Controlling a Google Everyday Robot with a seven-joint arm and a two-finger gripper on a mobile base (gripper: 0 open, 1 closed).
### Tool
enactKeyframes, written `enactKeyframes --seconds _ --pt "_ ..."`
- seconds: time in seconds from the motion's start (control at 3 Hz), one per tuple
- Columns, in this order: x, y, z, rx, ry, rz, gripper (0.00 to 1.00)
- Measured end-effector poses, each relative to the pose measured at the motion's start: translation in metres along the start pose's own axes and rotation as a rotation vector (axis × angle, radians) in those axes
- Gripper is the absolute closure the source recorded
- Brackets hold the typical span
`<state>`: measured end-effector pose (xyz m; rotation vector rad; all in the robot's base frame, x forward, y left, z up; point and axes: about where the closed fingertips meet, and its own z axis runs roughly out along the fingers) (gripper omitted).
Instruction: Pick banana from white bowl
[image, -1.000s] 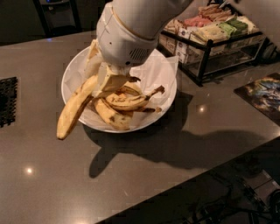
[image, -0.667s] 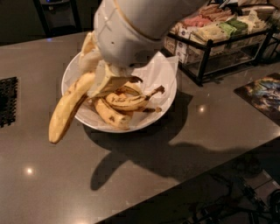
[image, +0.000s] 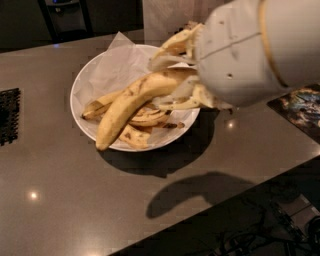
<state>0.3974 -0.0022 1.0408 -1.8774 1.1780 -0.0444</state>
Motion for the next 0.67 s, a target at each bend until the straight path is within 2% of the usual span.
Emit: enactKeyframes --seconds 0.33,0.67 --pt "0.001 0.0 -0.037 0.128 -0.031 0.072 1.0" --pt "-0.011 -0.004 -0.042 0.138 -0.025 0.047 1.0"
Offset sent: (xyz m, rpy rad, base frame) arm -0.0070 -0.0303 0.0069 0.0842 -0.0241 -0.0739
